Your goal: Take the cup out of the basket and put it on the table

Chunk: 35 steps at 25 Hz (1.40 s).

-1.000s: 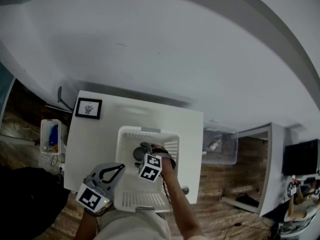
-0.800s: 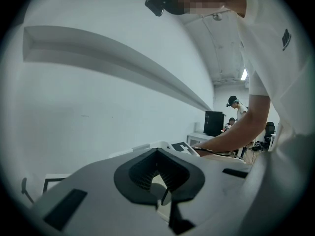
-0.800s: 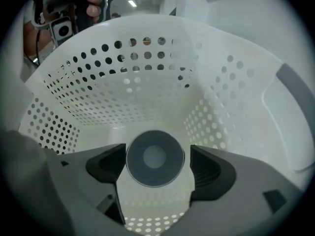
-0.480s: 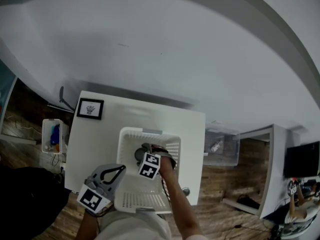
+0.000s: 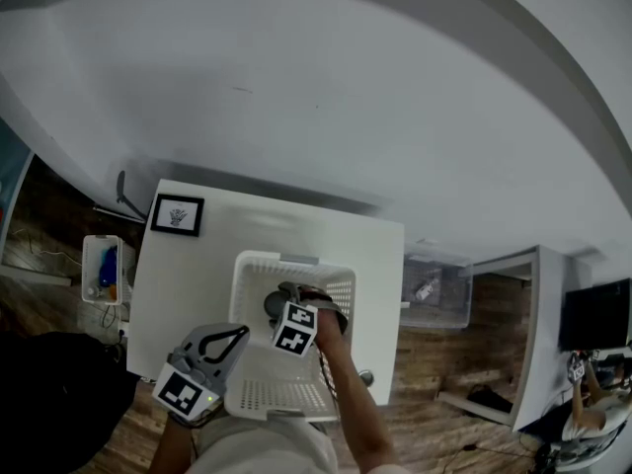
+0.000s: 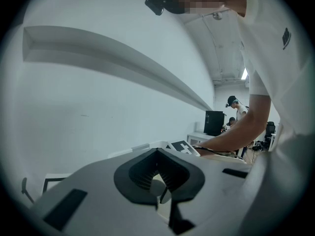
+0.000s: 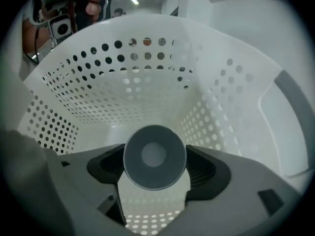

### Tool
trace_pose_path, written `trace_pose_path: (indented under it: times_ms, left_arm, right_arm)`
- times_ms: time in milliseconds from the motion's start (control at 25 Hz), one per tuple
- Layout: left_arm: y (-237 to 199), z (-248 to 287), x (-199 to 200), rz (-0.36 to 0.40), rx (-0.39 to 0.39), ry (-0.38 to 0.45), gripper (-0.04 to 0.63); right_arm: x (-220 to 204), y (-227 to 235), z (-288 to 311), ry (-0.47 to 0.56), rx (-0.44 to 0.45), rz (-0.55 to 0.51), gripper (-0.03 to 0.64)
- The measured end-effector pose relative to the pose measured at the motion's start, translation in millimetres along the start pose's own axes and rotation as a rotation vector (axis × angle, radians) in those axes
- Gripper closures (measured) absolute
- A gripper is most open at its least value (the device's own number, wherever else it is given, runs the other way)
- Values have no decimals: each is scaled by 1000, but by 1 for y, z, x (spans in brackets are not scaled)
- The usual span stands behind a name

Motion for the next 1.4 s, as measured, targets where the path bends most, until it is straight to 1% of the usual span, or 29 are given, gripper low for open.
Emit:
trace_pose_path:
  times_ms: [160,440,520,640,800,880,1000,1160,1320,1400]
  left_arm:
    - [0,-2,1,-15,8,8,594]
    - [4,-6,8,-1,8,20,594]
    - [5,-9,10,10,8,25,595]
    - [7,-16,11,-15,26,31,594]
    - [10,-24,14,16,19,34,595]
    - [11,-28,15,6,26,40,594]
    - [16,-34,15,-9,36,45,594]
    - [22,-44,16,14,35,46,594]
    - [28,-54,17,13,42,55,594]
    - [30,-59,17,25,40,53,594]
  right_arm:
    - [7,1,-12,4,-16,9,242]
    - [25,1,-39,50,-41,12,244]
    - [30,-1,-46,57,-46,3,245]
    - [36,-6,-58,64,-45,-12,245]
    - [45,-11,-78,76,-50,-26,247]
    - [50,-14,-88,86,-55,-36,247]
    - [58,-18,-102,94,-69,-54,247]
    - [70,-23,-118,109,-95,-80,247]
    - [82,-27,-133,124,-119,-94,247]
    - [87,-29,-141,129,-130,-103,247]
Point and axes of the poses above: the fingertips, and each gripper's own axes: z forward along the fingers, y to its right, x out of its top, the point moved 2 cm from there along -z, backward along the fingers, and after that the axes turned 7 degrees about y, right-handed, at the moved point
